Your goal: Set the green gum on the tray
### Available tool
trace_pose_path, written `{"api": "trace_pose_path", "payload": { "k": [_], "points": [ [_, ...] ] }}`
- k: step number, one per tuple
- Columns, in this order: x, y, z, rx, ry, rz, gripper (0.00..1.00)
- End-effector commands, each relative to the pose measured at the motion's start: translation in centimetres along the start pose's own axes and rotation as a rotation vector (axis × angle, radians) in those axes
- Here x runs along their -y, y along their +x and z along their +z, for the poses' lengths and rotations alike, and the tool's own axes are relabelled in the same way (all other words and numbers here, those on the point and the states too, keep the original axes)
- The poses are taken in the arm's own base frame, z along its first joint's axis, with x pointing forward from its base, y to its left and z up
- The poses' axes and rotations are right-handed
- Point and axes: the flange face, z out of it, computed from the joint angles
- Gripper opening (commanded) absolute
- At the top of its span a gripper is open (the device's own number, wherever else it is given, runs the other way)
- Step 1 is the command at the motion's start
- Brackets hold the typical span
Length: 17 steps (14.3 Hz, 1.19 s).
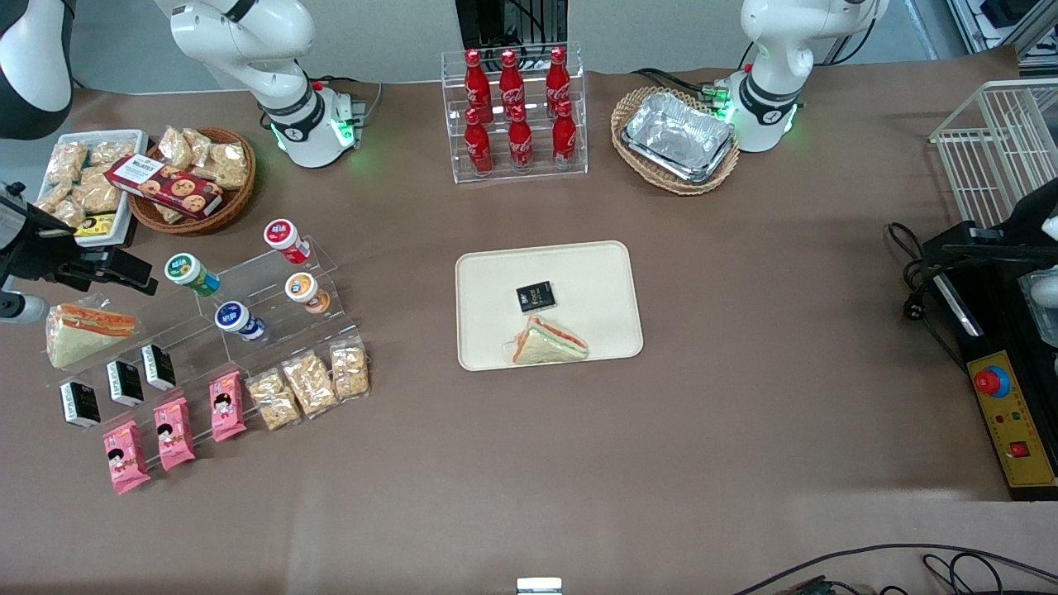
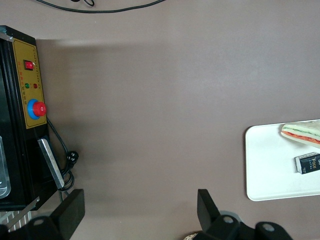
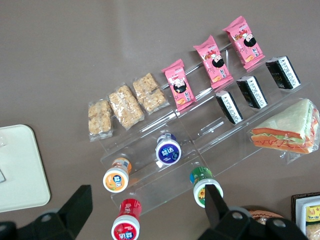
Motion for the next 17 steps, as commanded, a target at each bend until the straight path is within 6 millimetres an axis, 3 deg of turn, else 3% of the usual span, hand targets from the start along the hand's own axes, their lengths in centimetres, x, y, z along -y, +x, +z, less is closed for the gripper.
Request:
{"api": "trace_pose_path", "payload": {
  "k": [1, 10, 17],
  "points": [
    [0.1, 0.0, 0.1, 0.002, -0.023, -0.015, 1.00],
    [-0.3, -0.1, -0.2, -0.001, -0.027, -0.009, 1.00],
    [-1.3, -2.8, -1.5, 0.055, -0.025, -0.024, 1.00]
  ]
}}
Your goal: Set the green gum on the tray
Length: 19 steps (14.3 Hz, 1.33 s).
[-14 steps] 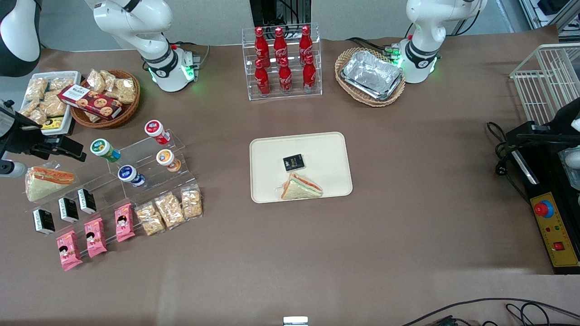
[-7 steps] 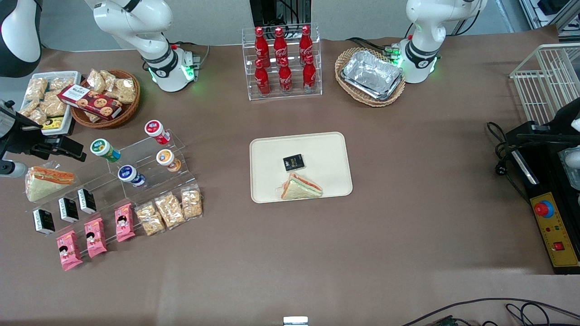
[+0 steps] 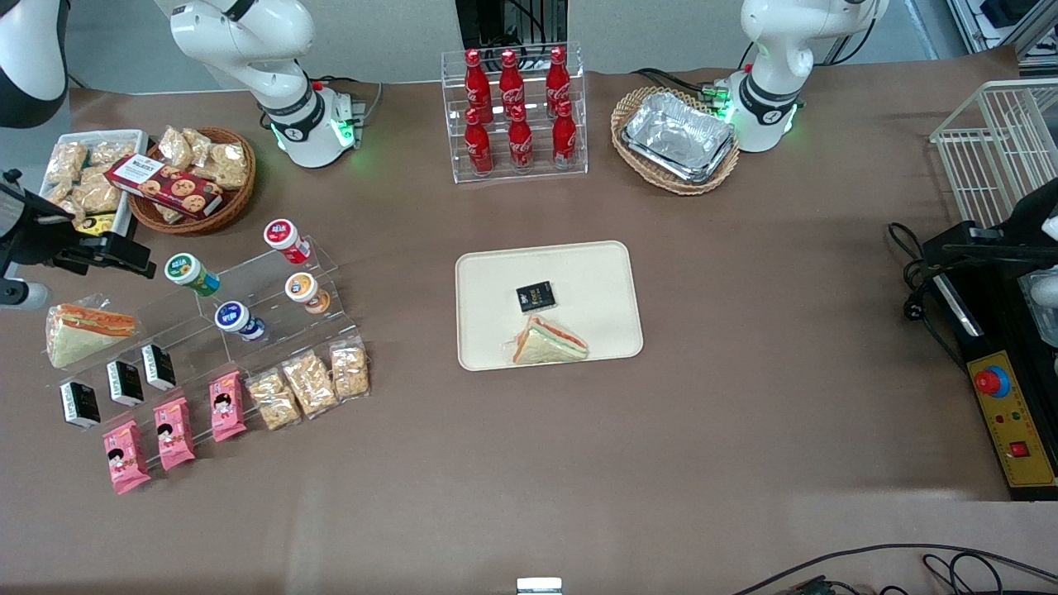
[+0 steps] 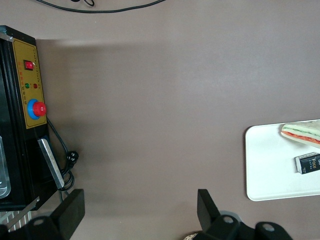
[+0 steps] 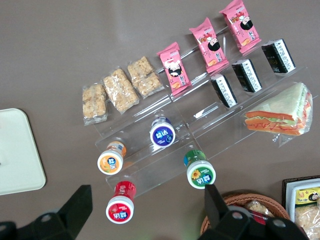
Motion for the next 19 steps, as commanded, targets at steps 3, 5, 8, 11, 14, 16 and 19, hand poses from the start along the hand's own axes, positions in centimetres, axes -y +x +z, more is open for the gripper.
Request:
{"api": "trace_pose_path", "payload": {
  "k": [3, 5, 8, 11, 14, 16, 19],
  "points": [
    [-2.8, -2.8, -0.8, 0.004, -0.006, -0.070, 1.00],
    [-4.1, -4.2, -0.5, 0.002, -0.002, -0.083, 1.00],
    [-4.4, -7.0, 0.9, -0.027, 0.003, -0.088, 1.00],
    [-4.8, -9.6, 1.6, -0.038, 0.008, -0.100, 1.00],
    [-6.6, -11.4, 2.5, -0.055, -0.009, -0.116, 1.00],
    [-7.2, -11.6, 3.5, -0.059, -0.013, -0.123, 1.00],
    [-8.7, -11.5, 5.1, -0.066, -0.016, -0.128, 1.00]
  ]
}}
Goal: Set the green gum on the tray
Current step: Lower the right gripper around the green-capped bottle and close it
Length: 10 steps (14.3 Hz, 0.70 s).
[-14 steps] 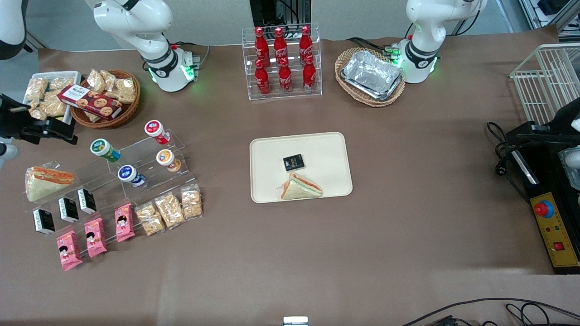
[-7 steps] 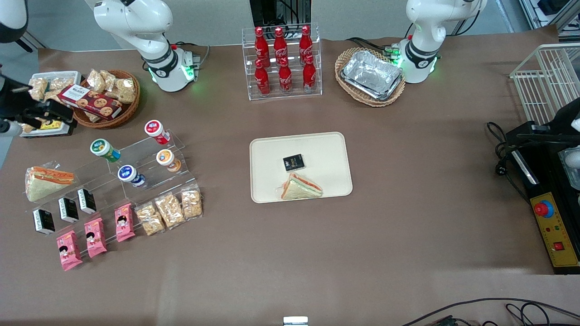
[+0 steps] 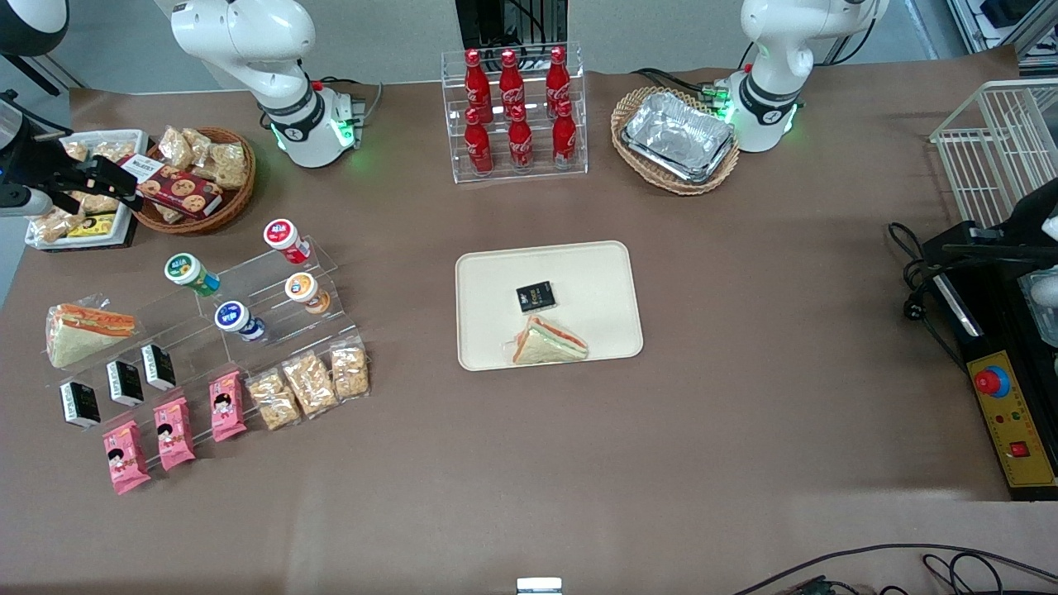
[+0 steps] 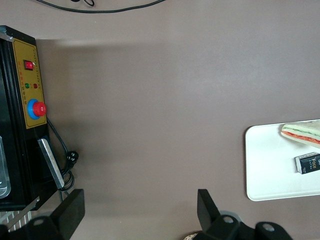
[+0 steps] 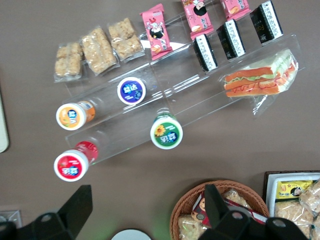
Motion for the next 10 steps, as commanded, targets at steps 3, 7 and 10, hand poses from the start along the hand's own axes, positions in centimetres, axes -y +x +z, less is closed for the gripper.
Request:
{"api": "trace_pose_path", "payload": {
  "k": [3, 7, 10],
  "points": [
    [-1.2, -0.4, 5.5, -0.039, -0.021, -0.025, 1.00],
    [-1.1, 1.1, 11.1, -0.051, -0.027, -0.030, 1.00],
    [-2.4, 2.6, 14.8, -0.038, -0.031, -0.010, 1.00]
  ]
}}
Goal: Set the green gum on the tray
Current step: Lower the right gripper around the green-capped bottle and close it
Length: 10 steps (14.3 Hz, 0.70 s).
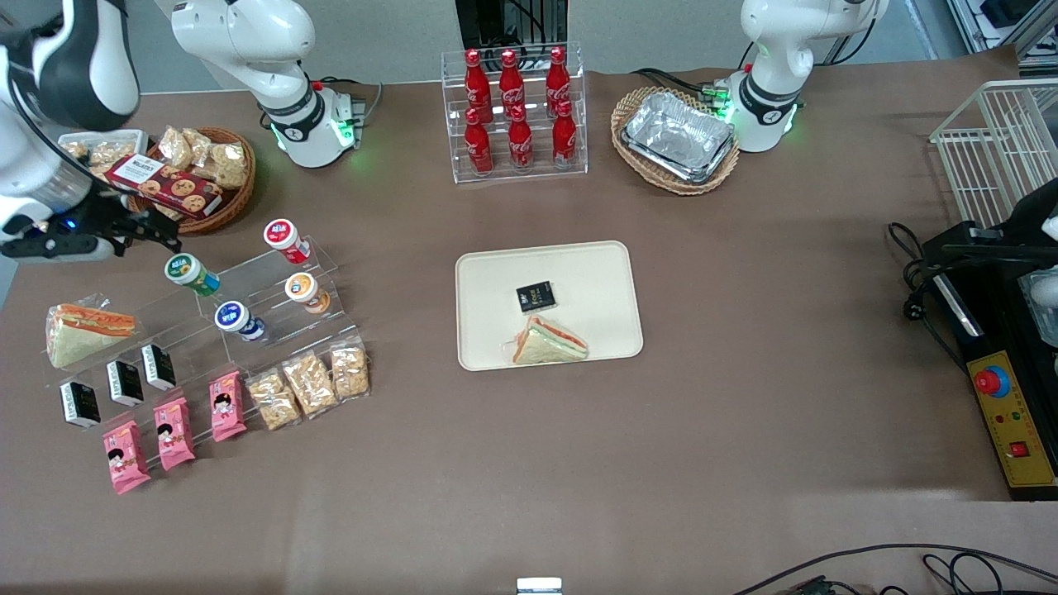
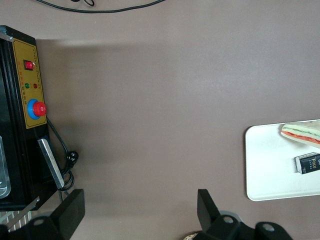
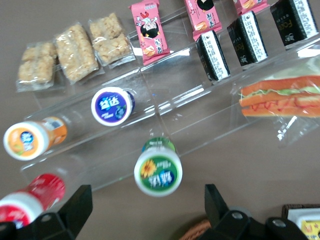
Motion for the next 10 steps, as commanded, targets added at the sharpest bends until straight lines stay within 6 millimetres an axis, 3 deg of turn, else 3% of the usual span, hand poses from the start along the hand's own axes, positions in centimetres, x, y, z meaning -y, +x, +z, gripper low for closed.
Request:
{"api": "trace_pose_path", "payload": {
  "k": [1, 6, 10],
  "points": [
    [-1.5, 1.0, 4.2, 0.004, -0.020, 0.007, 1.00],
    [-2.2, 1.0, 8.0, 0.012, -0.021, 0.021, 1.00],
    [-1.7, 0.7, 8.2, 0.028, -0.016, 0.024, 1.00]
  ]
}}
